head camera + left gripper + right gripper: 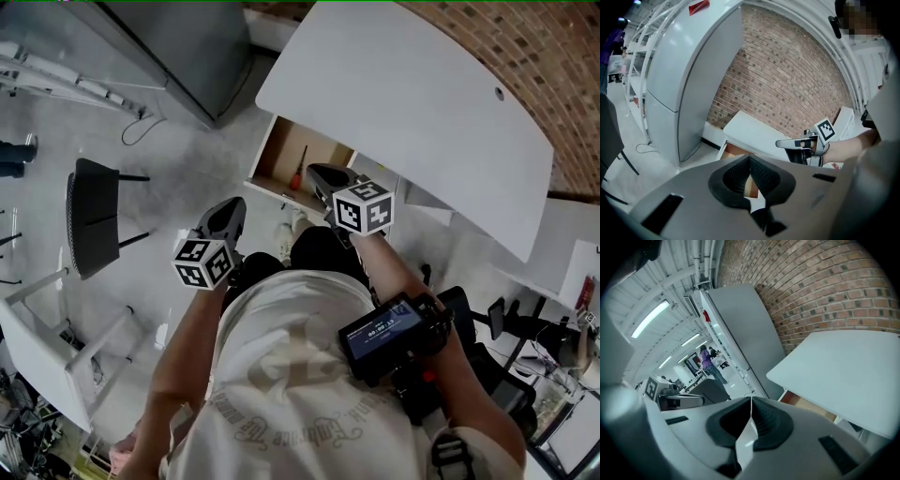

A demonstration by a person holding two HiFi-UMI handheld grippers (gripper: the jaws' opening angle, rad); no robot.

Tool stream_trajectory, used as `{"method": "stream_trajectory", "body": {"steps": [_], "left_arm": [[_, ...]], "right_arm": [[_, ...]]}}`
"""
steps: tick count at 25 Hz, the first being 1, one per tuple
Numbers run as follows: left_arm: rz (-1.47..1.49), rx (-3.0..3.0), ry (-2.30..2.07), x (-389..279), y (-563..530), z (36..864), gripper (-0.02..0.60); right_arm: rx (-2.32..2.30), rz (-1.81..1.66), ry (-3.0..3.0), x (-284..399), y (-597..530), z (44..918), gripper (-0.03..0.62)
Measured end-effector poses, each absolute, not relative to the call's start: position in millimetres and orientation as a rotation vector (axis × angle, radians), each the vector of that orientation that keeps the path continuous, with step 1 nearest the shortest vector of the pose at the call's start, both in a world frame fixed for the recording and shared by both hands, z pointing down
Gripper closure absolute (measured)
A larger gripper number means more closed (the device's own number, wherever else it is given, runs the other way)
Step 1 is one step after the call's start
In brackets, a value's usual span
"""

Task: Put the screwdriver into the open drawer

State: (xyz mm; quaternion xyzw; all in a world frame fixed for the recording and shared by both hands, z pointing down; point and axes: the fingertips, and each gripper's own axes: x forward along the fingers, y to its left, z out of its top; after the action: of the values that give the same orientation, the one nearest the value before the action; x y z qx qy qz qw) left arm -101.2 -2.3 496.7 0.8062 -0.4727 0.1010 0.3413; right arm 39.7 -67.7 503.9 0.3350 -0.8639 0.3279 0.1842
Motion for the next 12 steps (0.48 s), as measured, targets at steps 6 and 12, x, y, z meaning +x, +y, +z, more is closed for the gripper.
{"method": "stream_trajectory", "body": {"steps": [6, 12], "left_arm": [[0.226, 2.146, -1.232, -89.0, 1.4, 472.5, 0.561], [0.226, 2.203, -1.209, -79.8, 2.8, 455.4, 0.561]], "right_arm": [[0.922, 0.854, -2.542, 44.1, -60.1, 466.5, 0.571], [0.951, 0.810, -2.610, 58.8, -47.9, 439.5, 0.571]]}}
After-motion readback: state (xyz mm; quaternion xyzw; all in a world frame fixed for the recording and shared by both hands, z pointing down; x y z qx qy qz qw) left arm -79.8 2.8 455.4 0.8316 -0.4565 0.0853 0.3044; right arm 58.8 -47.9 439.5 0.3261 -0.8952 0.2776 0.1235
